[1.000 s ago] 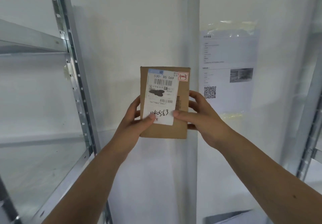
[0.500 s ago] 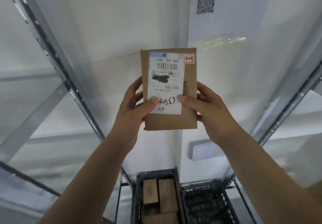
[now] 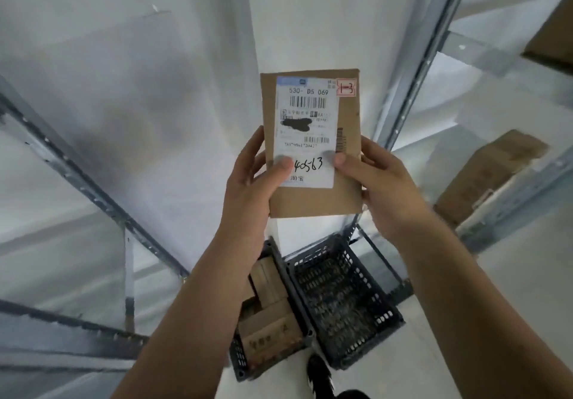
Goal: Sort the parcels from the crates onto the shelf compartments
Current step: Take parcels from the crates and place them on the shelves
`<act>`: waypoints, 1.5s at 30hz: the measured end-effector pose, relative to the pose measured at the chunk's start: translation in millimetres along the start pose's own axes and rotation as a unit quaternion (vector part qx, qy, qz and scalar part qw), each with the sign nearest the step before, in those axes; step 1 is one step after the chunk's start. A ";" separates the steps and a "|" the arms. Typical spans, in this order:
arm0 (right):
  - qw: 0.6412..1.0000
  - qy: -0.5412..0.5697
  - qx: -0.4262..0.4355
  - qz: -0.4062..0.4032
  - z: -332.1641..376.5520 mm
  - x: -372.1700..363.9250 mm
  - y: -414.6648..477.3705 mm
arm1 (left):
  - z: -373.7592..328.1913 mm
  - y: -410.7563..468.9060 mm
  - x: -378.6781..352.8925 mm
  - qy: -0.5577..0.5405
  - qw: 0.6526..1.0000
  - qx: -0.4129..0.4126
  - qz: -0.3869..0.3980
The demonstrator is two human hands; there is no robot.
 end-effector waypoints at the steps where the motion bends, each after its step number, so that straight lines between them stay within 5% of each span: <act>1: 1.000 0.000 0.005 -0.020 -1.7 5.9 -16.3 | 3.9 -7.4 -5.2 -0.005 1.000 0.003 0.021; 11: 0.977 0.038 0.029 -0.209 -41.0 56.9 -198.1 | 43.9 -124.5 -60.8 -0.013 0.970 0.052 0.238; 21: 0.928 0.054 0.108 -0.353 -8.2 141.8 -357.3 | 30.1 -233.1 -179.3 0.000 0.914 0.049 0.402; 34: 0.879 0.065 0.147 -0.448 43.1 309.7 -543.5 | 33.1 -387.2 -394.3 0.016 0.863 0.028 0.504; 45: 0.872 0.073 0.132 -0.466 67.9 425.8 -580.5 | 48.8 -416.3 -516.8 0.034 0.859 0.031 0.510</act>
Point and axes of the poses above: each hand's wrist, its own y-axis towards the middle knuckle, its own x-axis out of the back of the hand, z = x × y, the point moved 7 cm from there along y, towards the middle knuckle, and after that the axes turned 10 degrees about y, right-handed, at the moved point
